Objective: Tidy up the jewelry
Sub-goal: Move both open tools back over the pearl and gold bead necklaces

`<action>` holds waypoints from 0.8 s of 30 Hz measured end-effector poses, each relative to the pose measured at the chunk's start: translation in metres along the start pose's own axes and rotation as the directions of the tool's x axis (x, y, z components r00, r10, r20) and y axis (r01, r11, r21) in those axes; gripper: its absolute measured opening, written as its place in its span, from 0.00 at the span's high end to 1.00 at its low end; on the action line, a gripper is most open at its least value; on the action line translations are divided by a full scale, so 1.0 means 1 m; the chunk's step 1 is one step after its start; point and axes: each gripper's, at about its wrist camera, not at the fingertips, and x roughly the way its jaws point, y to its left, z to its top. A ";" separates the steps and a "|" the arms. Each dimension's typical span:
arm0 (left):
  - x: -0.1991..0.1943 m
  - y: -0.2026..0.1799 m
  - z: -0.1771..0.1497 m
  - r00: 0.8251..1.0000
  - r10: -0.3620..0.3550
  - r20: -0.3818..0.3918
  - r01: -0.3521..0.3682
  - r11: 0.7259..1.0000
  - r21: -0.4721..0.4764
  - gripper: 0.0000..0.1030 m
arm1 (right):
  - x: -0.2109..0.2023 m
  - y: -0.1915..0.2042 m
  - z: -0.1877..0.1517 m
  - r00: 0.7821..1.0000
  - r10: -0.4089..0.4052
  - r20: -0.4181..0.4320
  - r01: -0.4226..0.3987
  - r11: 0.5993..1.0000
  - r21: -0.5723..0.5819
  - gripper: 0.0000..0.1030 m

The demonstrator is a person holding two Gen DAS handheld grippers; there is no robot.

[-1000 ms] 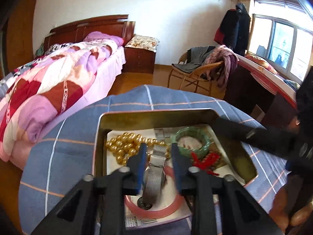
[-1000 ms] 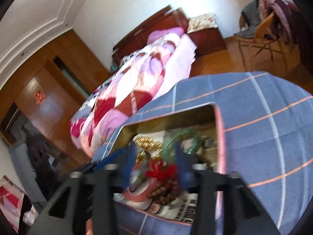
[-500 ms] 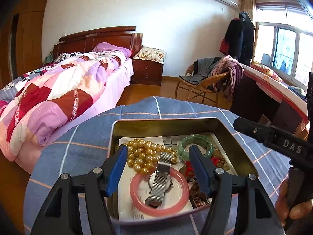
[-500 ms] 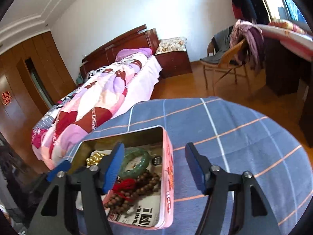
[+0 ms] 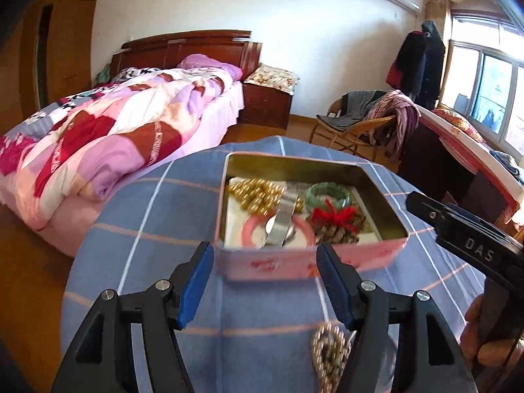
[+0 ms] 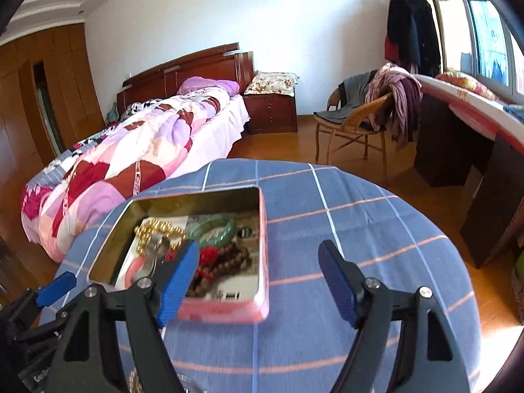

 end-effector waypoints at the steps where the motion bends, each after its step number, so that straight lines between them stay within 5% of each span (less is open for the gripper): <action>1: -0.004 0.002 -0.003 1.000 0.006 -0.004 -0.006 1.000 -0.013 0.36 | -0.004 0.000 -0.003 1.000 0.004 -0.002 -0.004 1.000 0.000 0.19; 24: -0.053 -0.009 -0.049 0.998 0.053 -0.040 -0.052 0.998 0.032 0.36 | -0.062 0.017 -0.041 1.000 0.021 -0.002 -0.021 0.999 -0.036 0.18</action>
